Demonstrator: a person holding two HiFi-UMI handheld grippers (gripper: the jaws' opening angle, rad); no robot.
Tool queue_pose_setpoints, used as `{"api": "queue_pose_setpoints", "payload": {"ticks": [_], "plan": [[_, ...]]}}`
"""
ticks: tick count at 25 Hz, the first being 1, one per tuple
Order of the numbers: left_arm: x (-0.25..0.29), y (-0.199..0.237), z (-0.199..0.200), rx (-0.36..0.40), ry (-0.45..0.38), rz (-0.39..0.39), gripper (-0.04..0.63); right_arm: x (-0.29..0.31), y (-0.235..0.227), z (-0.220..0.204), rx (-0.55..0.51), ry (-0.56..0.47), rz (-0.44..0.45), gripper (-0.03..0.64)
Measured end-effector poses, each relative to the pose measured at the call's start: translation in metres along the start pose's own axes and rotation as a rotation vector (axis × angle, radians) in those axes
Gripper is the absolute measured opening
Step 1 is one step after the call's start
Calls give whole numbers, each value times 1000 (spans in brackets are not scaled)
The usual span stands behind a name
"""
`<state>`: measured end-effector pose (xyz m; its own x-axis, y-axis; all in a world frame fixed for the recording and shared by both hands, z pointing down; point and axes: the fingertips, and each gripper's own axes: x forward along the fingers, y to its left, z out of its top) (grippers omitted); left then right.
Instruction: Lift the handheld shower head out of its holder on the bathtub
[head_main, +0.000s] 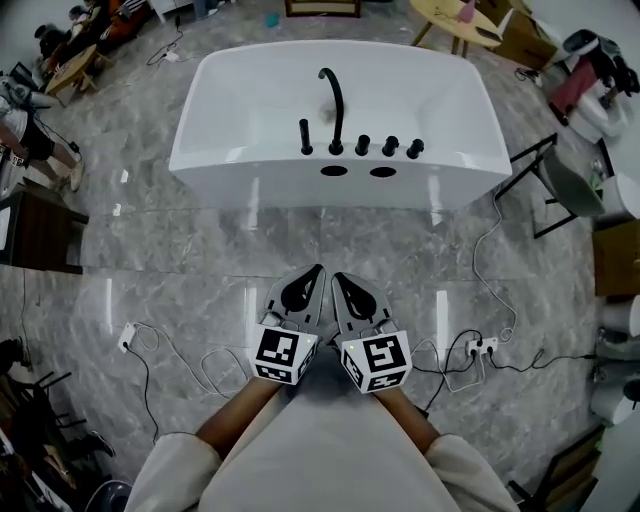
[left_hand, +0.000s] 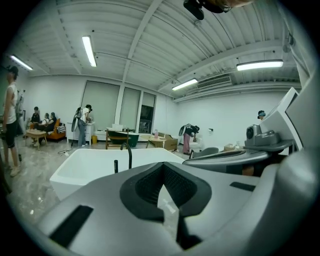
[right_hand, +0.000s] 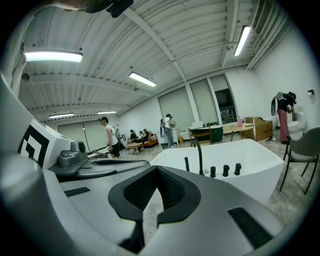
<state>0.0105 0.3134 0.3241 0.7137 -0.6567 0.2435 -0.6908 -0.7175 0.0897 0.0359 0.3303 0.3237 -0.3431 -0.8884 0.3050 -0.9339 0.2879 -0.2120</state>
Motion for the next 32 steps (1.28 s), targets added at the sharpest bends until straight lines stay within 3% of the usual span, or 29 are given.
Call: {"api": "queue_pose_setpoints", "payload": {"ticks": [19, 32], "plan": [[69, 127, 41, -7, -37, -42, 4, 140, -12, 48, -52, 23, -76, 18], [76, 176, 52, -55, -73, -94, 3, 183, -7, 66, -85, -1, -145, 18]]}}
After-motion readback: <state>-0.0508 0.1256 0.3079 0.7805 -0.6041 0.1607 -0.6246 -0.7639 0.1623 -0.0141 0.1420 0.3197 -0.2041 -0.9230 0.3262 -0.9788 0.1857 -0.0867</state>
